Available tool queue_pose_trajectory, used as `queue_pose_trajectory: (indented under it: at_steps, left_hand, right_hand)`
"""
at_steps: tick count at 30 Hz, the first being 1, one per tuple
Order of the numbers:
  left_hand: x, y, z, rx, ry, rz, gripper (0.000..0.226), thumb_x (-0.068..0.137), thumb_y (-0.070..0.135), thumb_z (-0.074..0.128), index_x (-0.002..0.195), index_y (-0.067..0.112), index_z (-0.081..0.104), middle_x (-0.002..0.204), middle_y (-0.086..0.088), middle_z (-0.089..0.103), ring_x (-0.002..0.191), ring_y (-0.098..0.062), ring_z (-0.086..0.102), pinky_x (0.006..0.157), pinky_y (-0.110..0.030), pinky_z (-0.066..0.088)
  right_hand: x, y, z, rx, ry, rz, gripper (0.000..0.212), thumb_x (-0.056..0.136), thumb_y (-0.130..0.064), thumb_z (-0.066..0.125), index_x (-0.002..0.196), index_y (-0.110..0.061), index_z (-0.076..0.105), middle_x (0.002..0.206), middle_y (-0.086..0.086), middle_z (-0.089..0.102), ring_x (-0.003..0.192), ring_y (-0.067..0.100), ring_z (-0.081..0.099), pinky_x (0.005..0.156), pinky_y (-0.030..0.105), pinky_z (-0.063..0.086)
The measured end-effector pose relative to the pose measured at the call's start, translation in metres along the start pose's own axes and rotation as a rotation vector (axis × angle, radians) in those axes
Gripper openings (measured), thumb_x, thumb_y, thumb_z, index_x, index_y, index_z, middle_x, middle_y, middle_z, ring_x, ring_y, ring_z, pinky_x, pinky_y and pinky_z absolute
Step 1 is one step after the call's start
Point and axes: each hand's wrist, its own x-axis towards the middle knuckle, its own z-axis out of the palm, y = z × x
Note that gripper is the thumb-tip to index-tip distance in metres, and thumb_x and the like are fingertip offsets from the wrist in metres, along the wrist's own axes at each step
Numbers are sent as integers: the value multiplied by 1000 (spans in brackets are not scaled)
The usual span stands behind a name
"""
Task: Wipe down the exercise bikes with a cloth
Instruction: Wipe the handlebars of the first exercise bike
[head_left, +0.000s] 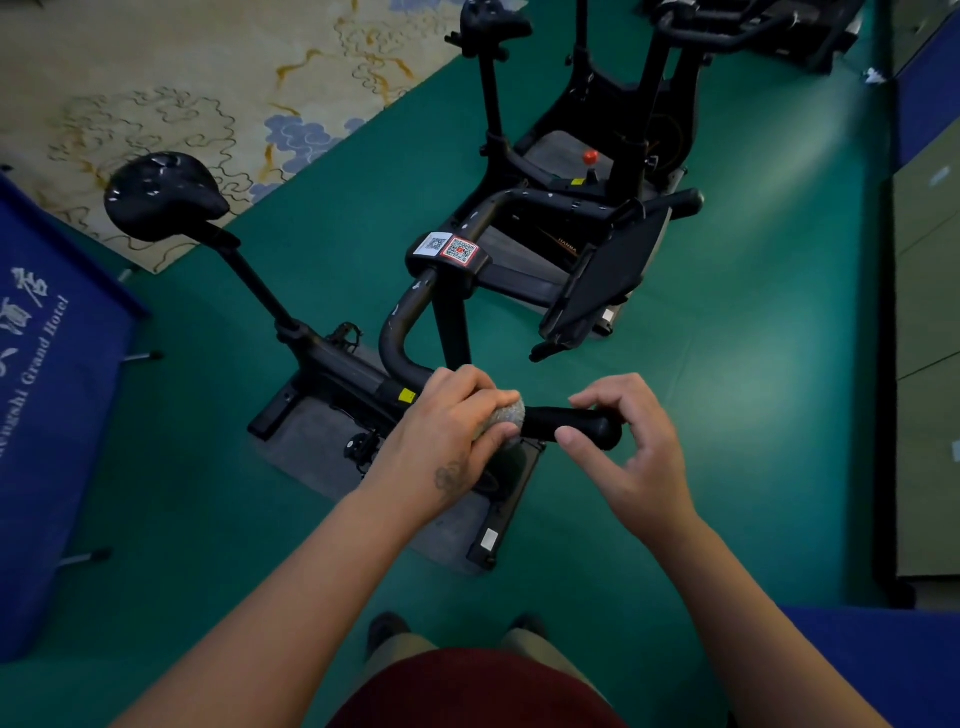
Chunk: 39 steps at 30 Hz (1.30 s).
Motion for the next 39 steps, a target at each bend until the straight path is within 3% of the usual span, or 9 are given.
queue_pose_trajectory:
  at_steps: [8, 19, 24, 28, 34, 39]
  left_hand:
    - [-4, -13, -6, 20, 46, -129, 41, 103, 37, 65, 136, 14, 71, 118, 6, 56, 109, -14, 51, 91, -26, 45]
    - [-1, 0, 4, -41, 49, -114, 38, 101, 33, 72, 135, 15, 72, 117, 2, 55, 110, -18, 52, 93, -30, 47]
    - [-11, -21, 0, -25, 103, -187, 39, 100, 34, 71, 134, 16, 73, 118, 3, 54, 113, -18, 52, 99, -26, 42]
    - [-11, -31, -3, -22, 126, -259, 38, 100, 34, 72, 134, 17, 73, 115, 4, 52, 112, -17, 52, 98, -29, 44]
    - [-5, -12, 3, -40, 97, -200, 38, 102, 33, 71, 135, 14, 72, 118, 3, 55, 112, -15, 50, 97, -22, 37]
    - [-5, -4, 10, -59, 100, -153, 37, 101, 31, 73, 133, 14, 73, 117, 1, 56, 108, -18, 51, 95, -21, 37]
  right_hand:
    - [-7, 1, 4, -13, 9, 8, 20, 89, -17, 79, 104, -10, 68, 104, 3, 61, 103, 24, 60, 90, 28, 45]
    - [1, -5, 3, -152, -52, -7, 30, 86, -14, 82, 111, -14, 66, 110, -4, 59, 107, 12, 59, 91, 23, 46]
    - [2, -4, 3, -186, -89, 0, 30, 86, -8, 83, 109, -16, 66, 109, -5, 58, 106, 13, 58, 89, 32, 49]
    - [1, -4, 5, -150, -73, 10, 26, 88, -10, 81, 107, -16, 64, 107, -5, 58, 105, 14, 58, 90, 31, 48]
    - [1, -4, 8, -157, -63, 6, 24, 88, -10, 79, 106, -15, 65, 107, -5, 57, 103, 15, 58, 87, 34, 50]
    - [11, -15, -6, -298, -197, -7, 23, 90, -23, 79, 108, -27, 66, 111, -15, 55, 97, 12, 61, 78, 42, 55]
